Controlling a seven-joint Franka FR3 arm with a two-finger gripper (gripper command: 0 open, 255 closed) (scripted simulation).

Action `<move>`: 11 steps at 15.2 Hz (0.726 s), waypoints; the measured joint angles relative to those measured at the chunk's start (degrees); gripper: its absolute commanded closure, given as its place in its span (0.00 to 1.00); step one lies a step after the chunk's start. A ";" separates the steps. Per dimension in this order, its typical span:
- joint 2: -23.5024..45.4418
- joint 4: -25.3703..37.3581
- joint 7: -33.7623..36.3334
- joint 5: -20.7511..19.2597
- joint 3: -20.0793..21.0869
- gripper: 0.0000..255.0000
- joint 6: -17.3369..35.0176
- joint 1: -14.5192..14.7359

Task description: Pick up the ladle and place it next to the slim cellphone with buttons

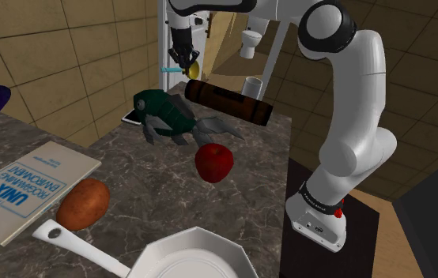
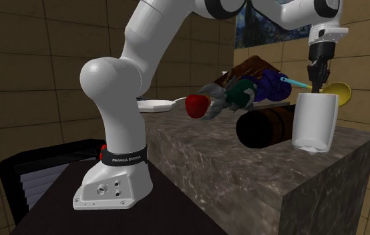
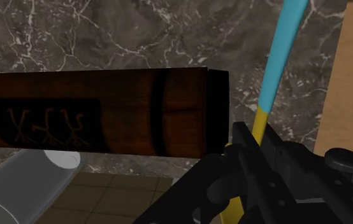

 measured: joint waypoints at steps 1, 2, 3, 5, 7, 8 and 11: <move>0.08 -0.51 0.11 -0.06 -0.03 1.00 0.54 -0.10; 0.24 -1.08 0.29 -0.15 -0.08 1.00 1.21 -0.17; 0.22 -1.93 0.46 -0.17 -0.08 1.00 1.97 -0.36; 0.26 -3.55 0.76 -0.27 -0.14 1.00 3.53 -0.76; 0.54 -4.66 1.10 -0.45 -0.23 1.00 4.77 -0.90; 0.70 -5.13 1.20 -0.55 -0.30 1.00 5.35 -0.98; 1.12 -6.85 1.59 -0.89 -0.50 1.00 7.33 -1.32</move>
